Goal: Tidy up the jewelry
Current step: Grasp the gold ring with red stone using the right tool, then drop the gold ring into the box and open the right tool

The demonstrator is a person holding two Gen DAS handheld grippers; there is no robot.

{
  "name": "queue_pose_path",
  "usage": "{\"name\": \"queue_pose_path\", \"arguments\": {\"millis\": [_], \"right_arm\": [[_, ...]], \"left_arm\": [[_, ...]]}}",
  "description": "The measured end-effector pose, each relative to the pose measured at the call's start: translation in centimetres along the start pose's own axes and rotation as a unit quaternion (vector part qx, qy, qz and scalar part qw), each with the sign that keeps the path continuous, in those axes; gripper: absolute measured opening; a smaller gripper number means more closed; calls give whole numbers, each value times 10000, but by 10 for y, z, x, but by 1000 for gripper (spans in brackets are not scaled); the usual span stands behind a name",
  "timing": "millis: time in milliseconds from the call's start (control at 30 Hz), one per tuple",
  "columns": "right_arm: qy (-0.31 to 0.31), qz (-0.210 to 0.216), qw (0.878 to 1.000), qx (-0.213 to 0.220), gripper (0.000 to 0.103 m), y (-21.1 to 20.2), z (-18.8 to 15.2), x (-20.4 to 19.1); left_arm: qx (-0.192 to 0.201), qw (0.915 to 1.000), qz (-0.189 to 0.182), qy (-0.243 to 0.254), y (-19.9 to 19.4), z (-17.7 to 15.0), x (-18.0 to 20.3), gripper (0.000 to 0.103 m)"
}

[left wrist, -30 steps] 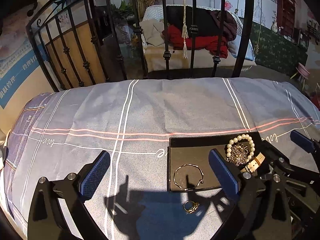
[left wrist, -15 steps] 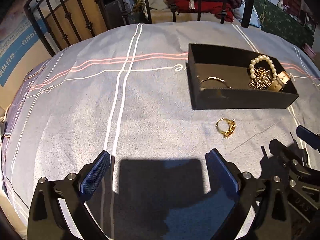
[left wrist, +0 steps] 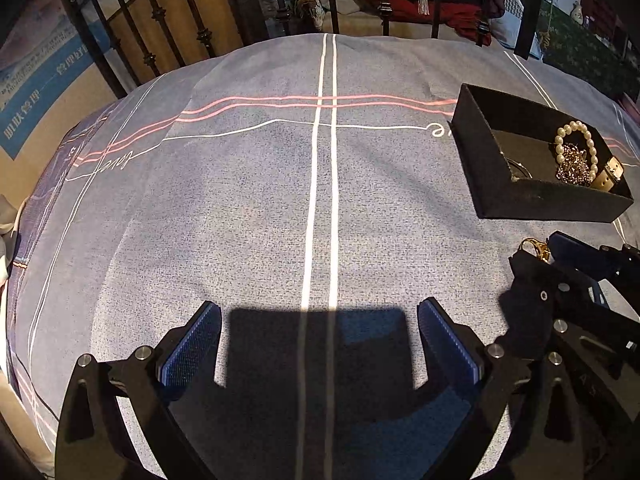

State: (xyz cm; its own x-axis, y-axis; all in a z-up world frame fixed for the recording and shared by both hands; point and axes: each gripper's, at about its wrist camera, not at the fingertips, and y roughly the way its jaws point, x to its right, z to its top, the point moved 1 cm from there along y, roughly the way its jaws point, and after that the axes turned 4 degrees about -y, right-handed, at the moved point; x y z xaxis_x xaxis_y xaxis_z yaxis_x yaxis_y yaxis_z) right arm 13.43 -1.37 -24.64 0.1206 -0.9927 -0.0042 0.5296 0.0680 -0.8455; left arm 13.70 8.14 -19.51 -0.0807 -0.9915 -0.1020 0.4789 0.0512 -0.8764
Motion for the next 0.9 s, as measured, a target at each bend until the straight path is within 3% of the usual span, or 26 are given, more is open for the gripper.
{"name": "queue_pose_path", "arguments": {"millis": [67, 467, 700, 900], "right_arm": [[-5, -54, 10000, -4, 25, -3, -2, 2], [467, -221, 9987, 18, 25, -30, -24, 57], [722, -532, 9946, 514, 25, -78, 13, 102], [760, -649, 9927, 667, 25, -85, 50, 122]], "left_arm": [[3, 10000, -26, 0, 1, 1, 3, 97], [140, 9986, -328, 385, -18, 3, 66, 97], [651, 9955, -528, 449, -53, 46, 103, 97], [878, 9941, -510, 385, -59, 84, 111, 97]]}}
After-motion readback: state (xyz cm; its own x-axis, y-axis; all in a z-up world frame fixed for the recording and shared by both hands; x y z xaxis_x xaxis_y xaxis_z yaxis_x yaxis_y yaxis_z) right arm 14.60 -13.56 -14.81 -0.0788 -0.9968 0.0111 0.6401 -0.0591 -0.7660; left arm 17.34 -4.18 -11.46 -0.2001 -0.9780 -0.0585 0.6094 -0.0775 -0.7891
